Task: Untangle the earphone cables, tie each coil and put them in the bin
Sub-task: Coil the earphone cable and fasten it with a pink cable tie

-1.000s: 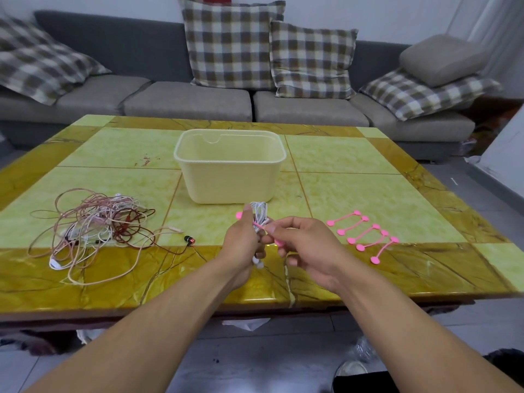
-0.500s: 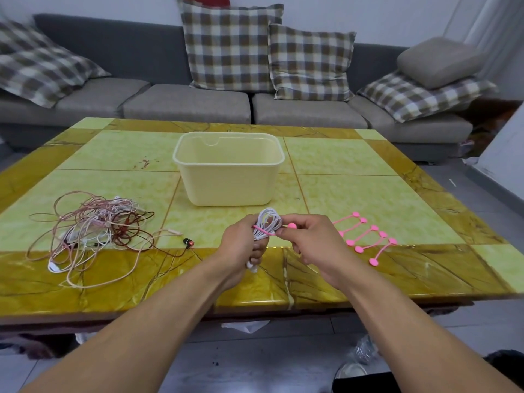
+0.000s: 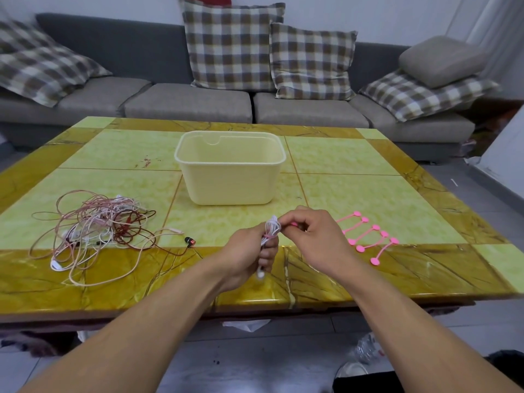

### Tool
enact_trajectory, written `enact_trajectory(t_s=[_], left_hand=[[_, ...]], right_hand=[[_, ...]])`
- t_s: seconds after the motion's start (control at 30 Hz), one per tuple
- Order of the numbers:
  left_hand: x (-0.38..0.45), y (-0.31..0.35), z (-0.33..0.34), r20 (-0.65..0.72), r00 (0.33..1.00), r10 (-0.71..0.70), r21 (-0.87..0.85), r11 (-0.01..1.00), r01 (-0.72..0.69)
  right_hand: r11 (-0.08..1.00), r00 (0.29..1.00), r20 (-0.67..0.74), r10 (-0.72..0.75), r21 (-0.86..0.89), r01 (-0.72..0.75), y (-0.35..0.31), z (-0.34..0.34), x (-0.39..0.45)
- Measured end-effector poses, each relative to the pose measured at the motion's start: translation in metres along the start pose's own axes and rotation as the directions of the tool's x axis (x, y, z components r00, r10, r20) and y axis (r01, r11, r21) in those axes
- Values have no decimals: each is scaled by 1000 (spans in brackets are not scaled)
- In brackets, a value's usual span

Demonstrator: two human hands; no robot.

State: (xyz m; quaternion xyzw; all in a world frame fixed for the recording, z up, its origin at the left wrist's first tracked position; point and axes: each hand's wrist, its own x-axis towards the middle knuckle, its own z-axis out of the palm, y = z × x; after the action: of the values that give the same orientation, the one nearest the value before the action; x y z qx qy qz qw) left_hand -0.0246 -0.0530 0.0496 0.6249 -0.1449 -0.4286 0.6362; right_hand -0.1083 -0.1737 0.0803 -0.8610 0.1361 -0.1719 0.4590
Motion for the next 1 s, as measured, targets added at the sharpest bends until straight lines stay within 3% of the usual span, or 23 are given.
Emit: enact_trajectory(t_s=[0.1, 0.17, 0.27, 0.33, 0.5, 0.6, 0.73, 0.83, 1.0], left_hand=[[1, 4, -1, 1, 990, 140, -34, 990, -140], [-1, 7, -5, 36, 978, 207, 88, 974, -209], [-5, 8, -10, 90, 960, 265, 443, 853, -277], [-6, 7, -11, 104, 949, 297, 579, 758, -300], [-4, 2, -13, 77, 899, 431, 809, 500, -309], [-3, 1, -12, 11, 866, 500, 869, 424, -256], [1, 0, -8, -120, 827, 550, 886, 436, -161], [8, -7, -10, -185, 830, 526, 826, 541, -159], [10, -9, -10, -136, 883, 449, 675, 695, -249]], right_hand=[[950, 987, -56, 149, 286, -127, -1, -3, -1], [862, 963, 6, 269, 445, -244, -1, -5, -1], [825, 939, 46, 342, 464, -323, 2, -8, -1], [823, 931, 47, 363, 452, -344, 2, -9, 0], [776, 918, 96, 386, 504, -379, -2, -6, 0], [729, 914, 94, 395, 573, -374, -3, -7, 0], [761, 925, 14, 379, 564, -320, -6, -1, 0], [863, 952, -47, 302, 438, -252, -9, 5, -3], [947, 971, -72, 226, 250, -202, -3, 2, -2]])
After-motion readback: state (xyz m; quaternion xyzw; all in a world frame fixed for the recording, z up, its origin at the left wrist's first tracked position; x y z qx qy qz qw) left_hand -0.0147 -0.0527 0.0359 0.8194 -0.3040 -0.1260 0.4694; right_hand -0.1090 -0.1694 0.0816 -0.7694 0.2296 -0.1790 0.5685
